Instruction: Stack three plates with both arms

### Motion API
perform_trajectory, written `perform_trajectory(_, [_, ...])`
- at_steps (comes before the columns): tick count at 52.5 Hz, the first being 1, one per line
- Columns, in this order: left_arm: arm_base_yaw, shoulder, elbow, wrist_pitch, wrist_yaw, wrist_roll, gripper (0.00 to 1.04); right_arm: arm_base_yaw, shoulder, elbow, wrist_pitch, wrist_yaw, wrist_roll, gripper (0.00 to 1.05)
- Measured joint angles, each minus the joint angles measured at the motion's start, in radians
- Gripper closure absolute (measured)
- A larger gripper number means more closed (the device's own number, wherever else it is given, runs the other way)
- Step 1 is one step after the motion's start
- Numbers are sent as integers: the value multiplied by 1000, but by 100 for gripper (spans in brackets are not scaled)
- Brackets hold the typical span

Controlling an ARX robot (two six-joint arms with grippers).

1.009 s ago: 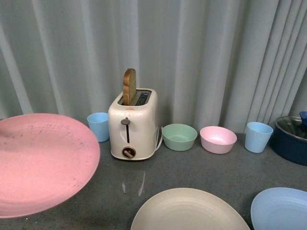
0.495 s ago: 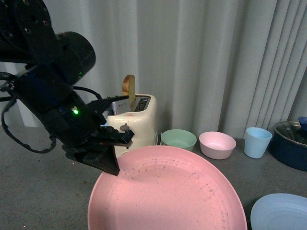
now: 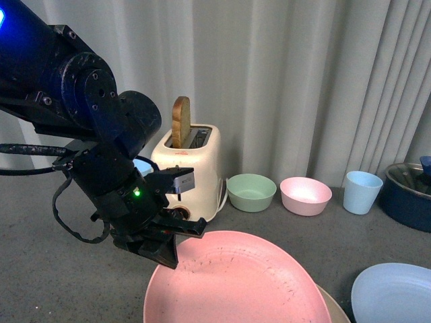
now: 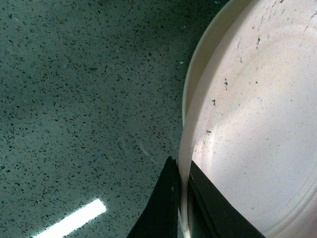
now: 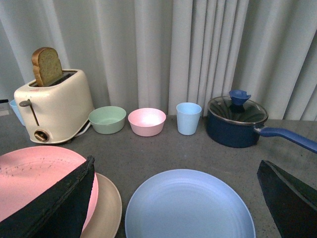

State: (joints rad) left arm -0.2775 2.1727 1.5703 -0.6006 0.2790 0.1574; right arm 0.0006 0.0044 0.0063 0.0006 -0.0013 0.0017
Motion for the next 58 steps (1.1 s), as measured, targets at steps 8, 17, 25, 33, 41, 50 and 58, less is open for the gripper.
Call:
perform_trajectory(8, [-9,9,4,12,4,-13,101,0,0,0,0,0,0,7])
perform_trajectory(17, [-28,12,-4,35,6,-30,101,0,0,0,0,0,0,7])
perform_trajectory(25, [-46,12,-39,60,11,-43,101,0,0,0,0,0,0,7])
perform_trajectory(33, [-60,12,-69,84,10,-57,101,0,0,0,0,0,0,7])
perform_trajectory(41, [-71,13,-77,103,3,-74,101,0,0,0,0,0,0,7])
perform_trajectory(50, [-77,16,-77,119,-13,-82,101,0,0,0,0,0,0,7])
perform_trajectory(58, [-77,27,-77,126,-14,-88,101,0,0,0,0,0,0,7])
